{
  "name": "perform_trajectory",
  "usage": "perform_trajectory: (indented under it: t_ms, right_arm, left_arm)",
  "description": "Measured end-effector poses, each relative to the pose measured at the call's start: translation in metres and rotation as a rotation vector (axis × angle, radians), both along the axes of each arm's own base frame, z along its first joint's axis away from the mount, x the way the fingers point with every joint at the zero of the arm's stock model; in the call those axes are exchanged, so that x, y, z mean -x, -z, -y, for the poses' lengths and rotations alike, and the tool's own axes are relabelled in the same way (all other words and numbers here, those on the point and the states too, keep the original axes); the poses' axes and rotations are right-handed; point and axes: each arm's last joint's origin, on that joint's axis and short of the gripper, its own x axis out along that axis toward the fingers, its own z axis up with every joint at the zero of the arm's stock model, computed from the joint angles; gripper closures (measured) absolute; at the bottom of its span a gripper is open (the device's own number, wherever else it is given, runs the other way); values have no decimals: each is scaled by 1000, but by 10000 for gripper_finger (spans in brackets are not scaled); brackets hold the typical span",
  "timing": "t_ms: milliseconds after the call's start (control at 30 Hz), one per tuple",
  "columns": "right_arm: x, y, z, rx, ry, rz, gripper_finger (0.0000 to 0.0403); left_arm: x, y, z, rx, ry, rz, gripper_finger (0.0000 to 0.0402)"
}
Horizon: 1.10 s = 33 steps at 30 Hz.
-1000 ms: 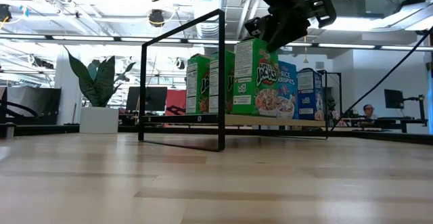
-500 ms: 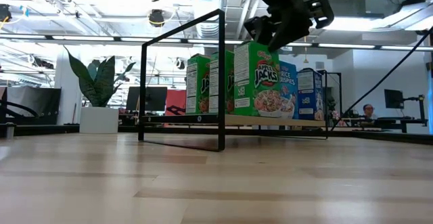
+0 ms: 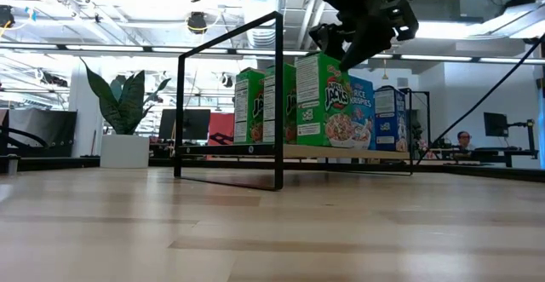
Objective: Stack cereal on shelf
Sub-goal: Put the green cereal box on the shelf aligned with the green cereal boxes, then return to Home Position
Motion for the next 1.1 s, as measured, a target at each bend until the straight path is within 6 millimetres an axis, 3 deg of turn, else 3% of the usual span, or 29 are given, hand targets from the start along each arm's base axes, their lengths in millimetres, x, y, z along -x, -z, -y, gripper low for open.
perform_trajectory:
  t_ms: [167, 400, 567, 733, 933, 1100]
  right_arm:
    - [0, -2, -3, -5, 0, -7, 129]
    - [-2, -24, -2, -5, 7, 16, 127]
    - [3, -63, 3, -22, 48, 12, 127]
    - [19, -112, 18, -68, 207, 26, 127]
    - [53, -167, 32, -120, 374, 45, 127]
    - [84, -197, 37, -122, 409, 61, 127]
  left_arm:
    - [0, 0, 0, -3, 1, -1, 187]
    - [0, 0, 0, -3, 1, -1, 187]
    - [0, -1, 0, 1, 1, 6, 187]
    - [-1, -6, 1, 3, 7, 54, 187]
    - [-1, -3, 1, -6, 43, 20, 187]
    - [-5, -4, 0, -99, -61, 29, 187]
